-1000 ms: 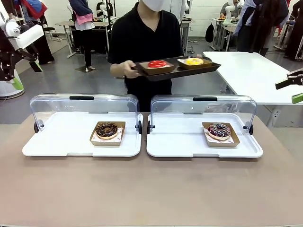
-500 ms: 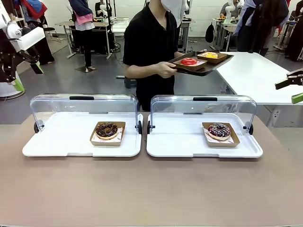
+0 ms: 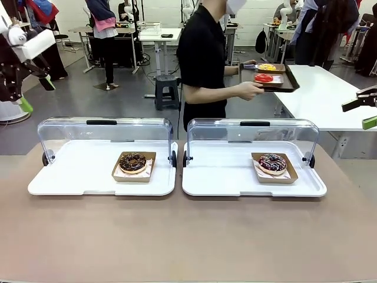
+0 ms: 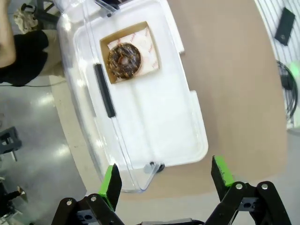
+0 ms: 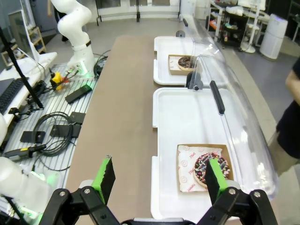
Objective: Provide the desired donut to the person.
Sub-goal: Place the picked Paper togo box onto the Handle tray extended by the person.
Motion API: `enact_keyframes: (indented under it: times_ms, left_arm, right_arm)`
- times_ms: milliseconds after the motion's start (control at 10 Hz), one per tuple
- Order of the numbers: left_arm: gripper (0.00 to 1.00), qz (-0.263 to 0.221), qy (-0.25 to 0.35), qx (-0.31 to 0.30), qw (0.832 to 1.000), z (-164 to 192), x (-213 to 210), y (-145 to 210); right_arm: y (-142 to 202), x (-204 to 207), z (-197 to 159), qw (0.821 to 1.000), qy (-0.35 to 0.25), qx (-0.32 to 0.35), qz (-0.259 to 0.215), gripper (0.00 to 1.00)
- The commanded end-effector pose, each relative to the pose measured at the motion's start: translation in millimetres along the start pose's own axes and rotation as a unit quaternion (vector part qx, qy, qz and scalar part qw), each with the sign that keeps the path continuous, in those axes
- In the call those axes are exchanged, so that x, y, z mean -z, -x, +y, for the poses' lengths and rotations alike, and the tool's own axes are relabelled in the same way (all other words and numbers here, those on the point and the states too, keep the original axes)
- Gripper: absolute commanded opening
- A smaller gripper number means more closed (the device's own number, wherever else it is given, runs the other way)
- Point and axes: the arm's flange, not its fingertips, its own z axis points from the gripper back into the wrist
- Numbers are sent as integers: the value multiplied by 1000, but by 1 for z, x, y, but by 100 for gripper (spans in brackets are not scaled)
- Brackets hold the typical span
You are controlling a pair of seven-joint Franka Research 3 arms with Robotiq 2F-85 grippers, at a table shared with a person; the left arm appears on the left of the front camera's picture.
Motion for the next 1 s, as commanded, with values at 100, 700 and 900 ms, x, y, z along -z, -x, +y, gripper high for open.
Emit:
enact_keyframes:
  times_ms: [100,700,900]
  left_arm:
    - [100,-217,-42,-111,969,11,-18,54]
    - [100,-444,33,-118,887,-32,45,197]
    - [100,-496,10,-126,859,-32,53,227]
  right_arm:
    - [1,1,1,1000,-3,0,-3,100]
    - [1,1,1,1000,-3,0,-3,100]
    - [1,1,1,1000,-3,0,-3,100]
